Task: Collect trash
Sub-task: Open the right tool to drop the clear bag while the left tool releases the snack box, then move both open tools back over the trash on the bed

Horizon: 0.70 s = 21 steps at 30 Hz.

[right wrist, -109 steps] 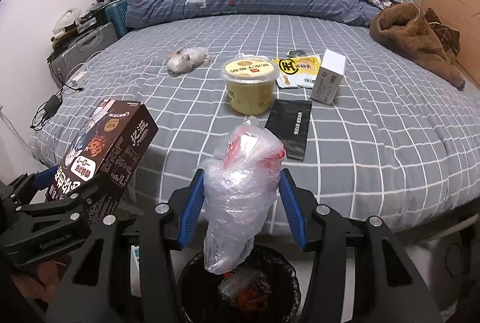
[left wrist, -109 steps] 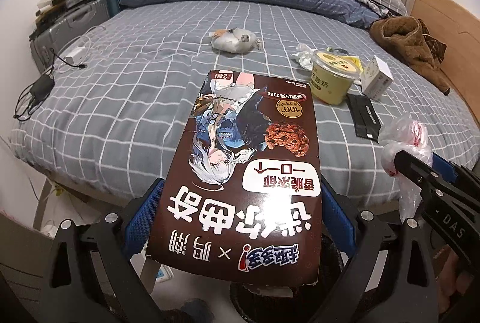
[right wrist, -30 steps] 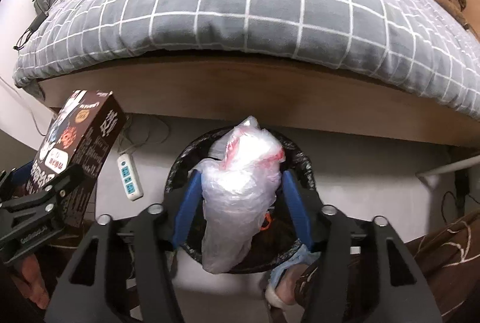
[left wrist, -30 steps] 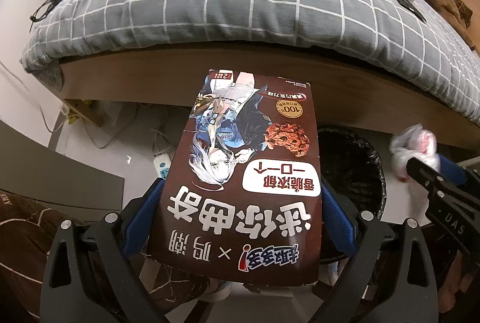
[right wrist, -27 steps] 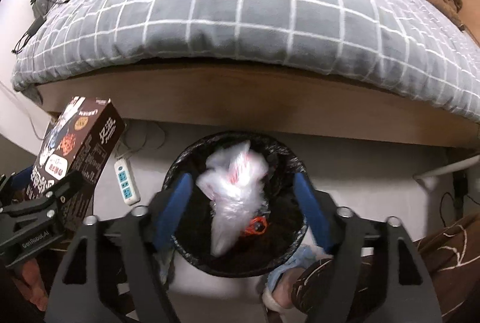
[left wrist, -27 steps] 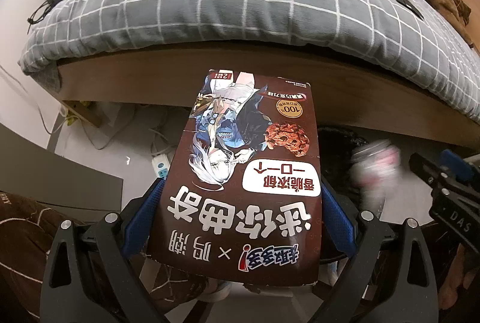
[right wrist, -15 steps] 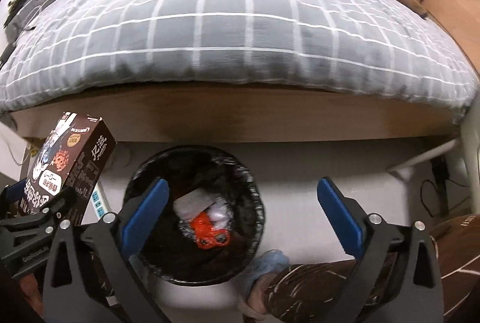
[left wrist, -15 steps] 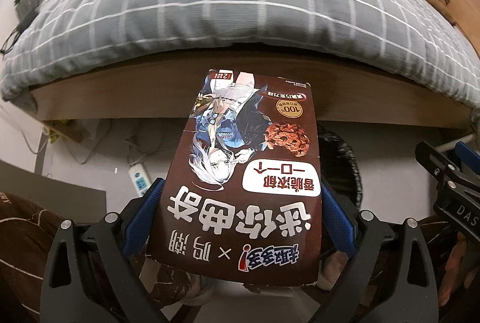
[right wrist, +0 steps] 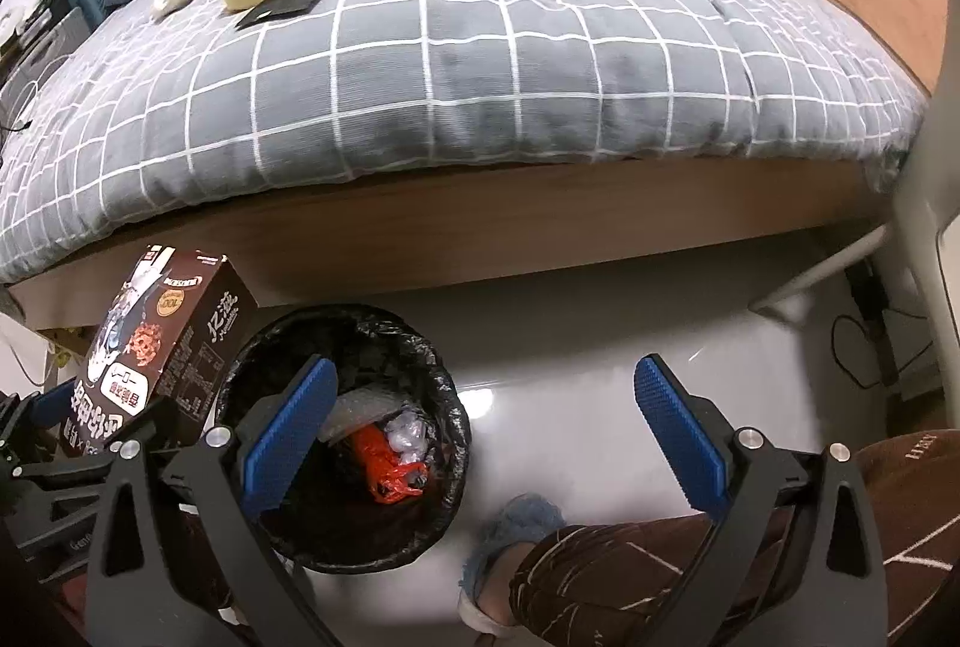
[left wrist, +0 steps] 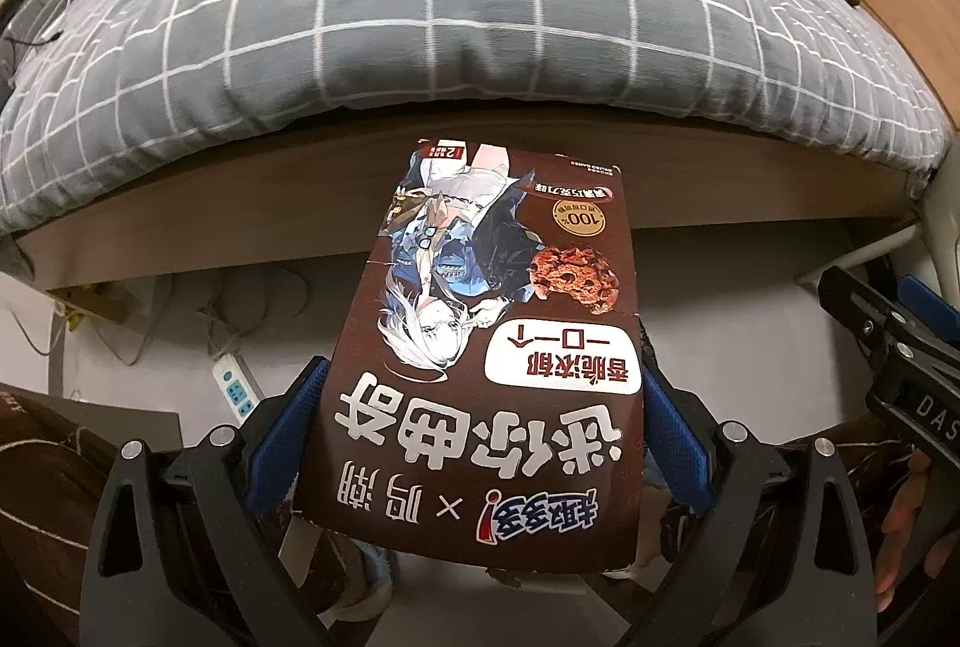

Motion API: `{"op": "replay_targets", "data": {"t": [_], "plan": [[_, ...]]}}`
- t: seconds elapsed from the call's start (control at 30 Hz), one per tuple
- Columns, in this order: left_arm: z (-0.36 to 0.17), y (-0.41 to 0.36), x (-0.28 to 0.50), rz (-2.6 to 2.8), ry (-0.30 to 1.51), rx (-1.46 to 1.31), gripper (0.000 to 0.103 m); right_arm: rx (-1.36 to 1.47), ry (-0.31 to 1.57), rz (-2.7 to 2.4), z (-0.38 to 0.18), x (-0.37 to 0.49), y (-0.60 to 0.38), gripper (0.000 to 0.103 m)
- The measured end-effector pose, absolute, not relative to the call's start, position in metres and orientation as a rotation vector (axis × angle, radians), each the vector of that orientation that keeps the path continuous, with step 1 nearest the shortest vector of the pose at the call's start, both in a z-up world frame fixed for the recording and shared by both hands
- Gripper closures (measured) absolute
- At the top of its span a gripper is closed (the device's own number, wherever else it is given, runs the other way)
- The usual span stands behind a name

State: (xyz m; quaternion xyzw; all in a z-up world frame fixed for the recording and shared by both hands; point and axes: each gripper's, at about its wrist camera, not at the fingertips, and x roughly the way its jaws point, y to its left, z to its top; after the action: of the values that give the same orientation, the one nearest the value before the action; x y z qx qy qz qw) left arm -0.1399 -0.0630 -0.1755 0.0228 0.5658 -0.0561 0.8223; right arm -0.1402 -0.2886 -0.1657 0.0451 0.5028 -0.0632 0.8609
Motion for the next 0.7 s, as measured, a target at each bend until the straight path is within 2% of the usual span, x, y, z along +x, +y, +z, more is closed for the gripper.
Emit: {"op": "replay_targets", "data": {"t": [0.23,0.47,0.7], "plan": [[-0.184,-0.070,-0.140,-0.098,1.189,0.103,0.006,0.096,1.058,-0.127,-0.166,-0.137,-0.286,0.008],[-0.155,-0.062,-0.130,-0.077,1.131,0.060,0.006,0.078,1.002,-0.096,-0.148,-0.132,-0.274,0.008],[-0.115,-0.042,-0.120,-0.053,1.031,0.013,0.006,-0.016,0.838,-0.040,-0.104,-0.124,-0.246,0.008]]}}
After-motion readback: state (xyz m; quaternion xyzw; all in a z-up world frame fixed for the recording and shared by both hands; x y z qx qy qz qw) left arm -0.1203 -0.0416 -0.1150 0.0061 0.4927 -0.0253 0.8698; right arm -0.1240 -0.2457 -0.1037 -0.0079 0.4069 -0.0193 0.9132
